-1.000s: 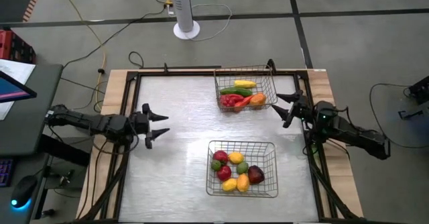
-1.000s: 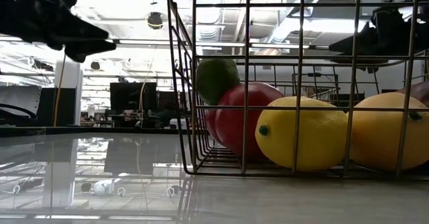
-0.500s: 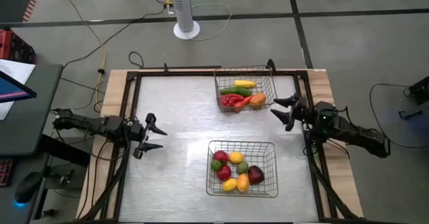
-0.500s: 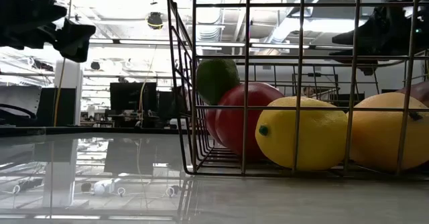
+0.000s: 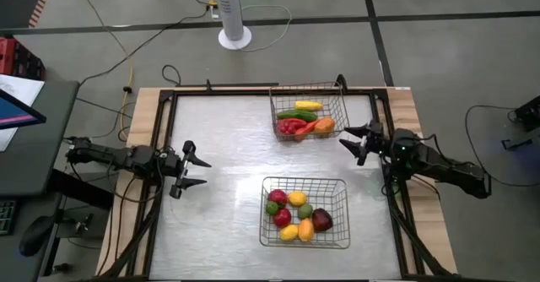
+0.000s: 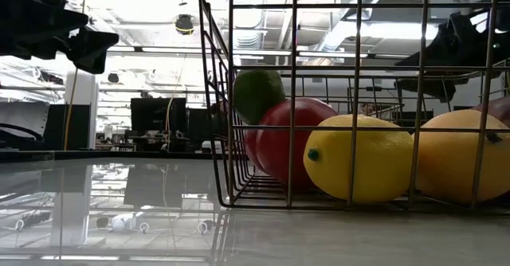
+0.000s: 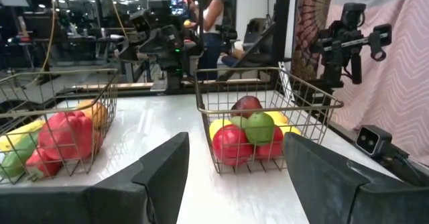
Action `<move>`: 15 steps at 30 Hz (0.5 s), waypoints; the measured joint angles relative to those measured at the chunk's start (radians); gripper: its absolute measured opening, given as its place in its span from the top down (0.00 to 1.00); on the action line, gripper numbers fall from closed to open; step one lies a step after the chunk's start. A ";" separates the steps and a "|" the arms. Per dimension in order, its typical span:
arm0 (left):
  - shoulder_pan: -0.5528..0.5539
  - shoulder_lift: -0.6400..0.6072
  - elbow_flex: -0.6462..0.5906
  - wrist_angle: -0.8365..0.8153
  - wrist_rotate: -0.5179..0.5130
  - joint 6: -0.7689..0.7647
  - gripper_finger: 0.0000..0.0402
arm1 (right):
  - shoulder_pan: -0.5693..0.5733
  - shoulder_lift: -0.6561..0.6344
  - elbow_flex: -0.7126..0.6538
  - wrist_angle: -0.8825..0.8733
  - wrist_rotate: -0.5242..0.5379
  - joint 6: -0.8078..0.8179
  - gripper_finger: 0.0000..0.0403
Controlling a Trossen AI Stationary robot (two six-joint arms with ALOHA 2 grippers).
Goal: Sort produce into baskets
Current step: Return to Home Position
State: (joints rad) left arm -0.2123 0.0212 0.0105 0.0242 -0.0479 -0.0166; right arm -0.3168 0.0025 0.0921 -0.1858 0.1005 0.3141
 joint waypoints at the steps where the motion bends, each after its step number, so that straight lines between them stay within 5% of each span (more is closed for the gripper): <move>1: 0.000 0.000 0.000 0.000 0.000 -0.003 0.43 | 0.000 0.000 0.000 -0.011 0.000 0.000 0.22; 15: 0.000 0.000 0.000 0.000 0.000 -0.006 0.43 | 0.000 0.000 0.002 -0.064 0.000 0.001 0.22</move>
State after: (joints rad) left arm -0.2123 0.0212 0.0101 0.0246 -0.0483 -0.0223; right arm -0.3168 0.0025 0.0940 -0.2501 0.1005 0.3149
